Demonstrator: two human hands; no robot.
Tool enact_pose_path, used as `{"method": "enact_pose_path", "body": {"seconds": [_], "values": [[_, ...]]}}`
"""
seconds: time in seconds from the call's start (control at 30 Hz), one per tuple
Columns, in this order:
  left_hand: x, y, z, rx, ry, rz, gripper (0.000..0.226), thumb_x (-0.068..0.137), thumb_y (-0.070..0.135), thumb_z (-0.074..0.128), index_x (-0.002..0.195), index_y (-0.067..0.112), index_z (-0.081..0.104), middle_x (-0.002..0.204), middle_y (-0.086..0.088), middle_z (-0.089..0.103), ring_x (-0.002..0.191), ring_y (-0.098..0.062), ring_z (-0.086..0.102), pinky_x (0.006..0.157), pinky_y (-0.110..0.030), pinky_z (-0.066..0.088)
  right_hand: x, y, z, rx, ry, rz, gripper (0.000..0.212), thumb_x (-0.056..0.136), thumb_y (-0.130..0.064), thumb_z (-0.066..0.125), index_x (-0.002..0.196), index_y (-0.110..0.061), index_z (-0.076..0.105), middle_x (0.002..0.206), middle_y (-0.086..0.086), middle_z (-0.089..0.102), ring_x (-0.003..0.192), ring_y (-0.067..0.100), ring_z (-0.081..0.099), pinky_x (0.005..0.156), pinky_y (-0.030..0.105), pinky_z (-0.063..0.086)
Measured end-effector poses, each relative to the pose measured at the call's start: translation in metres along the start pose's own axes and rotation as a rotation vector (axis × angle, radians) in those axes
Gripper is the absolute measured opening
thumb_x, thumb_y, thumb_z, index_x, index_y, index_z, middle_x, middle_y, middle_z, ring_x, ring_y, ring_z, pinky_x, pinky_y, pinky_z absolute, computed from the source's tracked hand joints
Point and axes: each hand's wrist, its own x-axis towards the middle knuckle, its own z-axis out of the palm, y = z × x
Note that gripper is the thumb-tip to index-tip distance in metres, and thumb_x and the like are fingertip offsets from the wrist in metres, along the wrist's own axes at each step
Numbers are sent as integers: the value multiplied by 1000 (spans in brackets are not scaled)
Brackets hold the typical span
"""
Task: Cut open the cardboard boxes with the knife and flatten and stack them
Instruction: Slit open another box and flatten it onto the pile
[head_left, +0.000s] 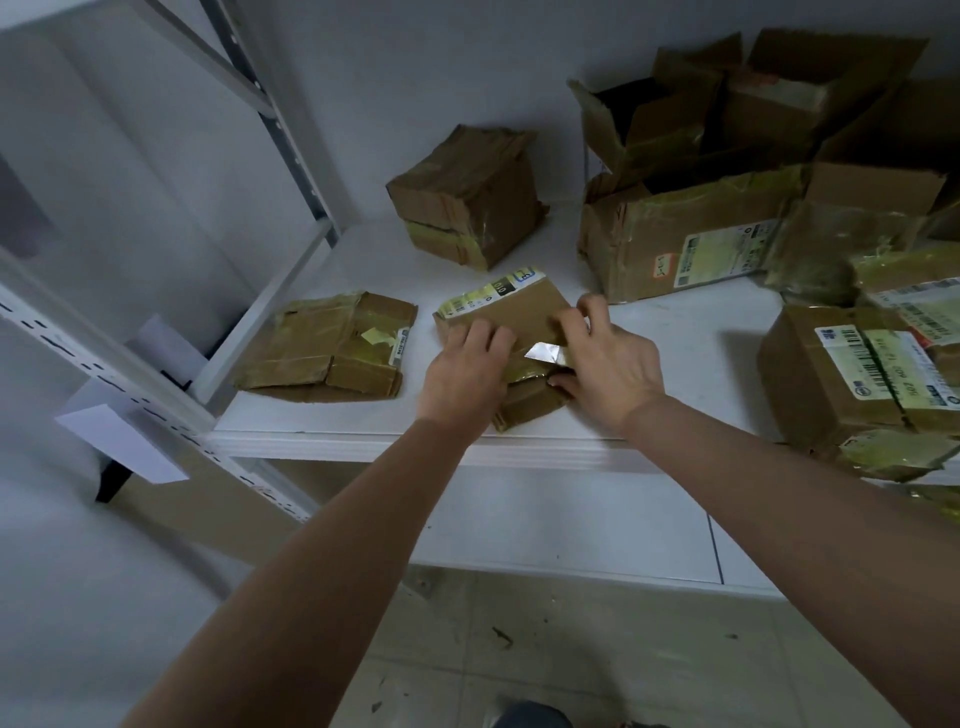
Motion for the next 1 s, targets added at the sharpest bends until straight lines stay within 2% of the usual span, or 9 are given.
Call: {"method": "enact_pose_path", "body": {"seconds": [0.17,0.3,0.43,0.6,0.77,0.8,0.87,0.93,1.0], "values": [[-4,-8,-5,-48,-11,37,57,51,13,83,106,9,65,96,-10,62,87,-30,61,68,-34,53,1,1,1,-49,-10,-18,43,87,-30,62,123,-19,42,123,7,37,75,26,58,49,27,26],[-4,-13,-12,-109,-61,33,59,64,18,79,120,9,62,110,-12,62,104,-32,57,85,-39,49,4,6,-10,-41,-49,-91,47,84,-34,64,125,-23,44,120,4,39,75,27,59,55,28,35],[3,-14,-27,-178,-96,38,60,68,20,74,127,13,61,119,-7,62,111,-28,57,90,-34,46,4,15,-20,18,-88,-120,57,80,-40,63,133,-30,45,122,-1,43,85,28,62,65,32,45],[14,-13,-38,-187,-230,22,63,76,21,65,137,18,51,134,-3,57,118,-24,56,94,-33,46,12,20,-35,46,-141,-137,55,83,-42,60,136,-32,47,119,0,48,100,28,58,72,32,43],[6,-11,-39,-169,-441,63,60,91,27,41,150,14,33,156,-5,31,145,-18,26,112,-36,31,11,26,-36,114,-128,-94,37,87,-41,56,122,-31,62,109,-1,56,97,26,58,70,31,44],[5,-13,-42,-223,-440,66,58,93,26,41,149,13,34,155,-7,33,145,-17,25,113,-33,29,13,28,-36,146,-132,-84,30,87,-42,57,112,-29,66,103,-1,58,94,26,58,66,29,43],[7,-18,-48,-363,-389,11,49,99,28,47,145,13,41,143,-11,49,134,-20,43,103,-27,36,17,32,-38,282,-139,-22,27,85,-48,61,88,-22,66,84,-1,58,84,24,58,60,28,38],[10,-23,-51,-541,-295,-150,47,99,35,49,140,14,46,123,-9,61,110,-20,57,88,-28,44,21,35,-40,504,-119,90,34,82,-51,65,89,-18,65,77,0,60,80,22,58,62,30,43],[11,-24,-48,-669,-169,-294,39,98,35,49,132,15,45,97,-10,66,87,-21,61,75,-34,48,24,34,-39,642,-60,178,34,83,-46,66,101,-18,61,86,2,63,83,22,59,73,35,50]]}}
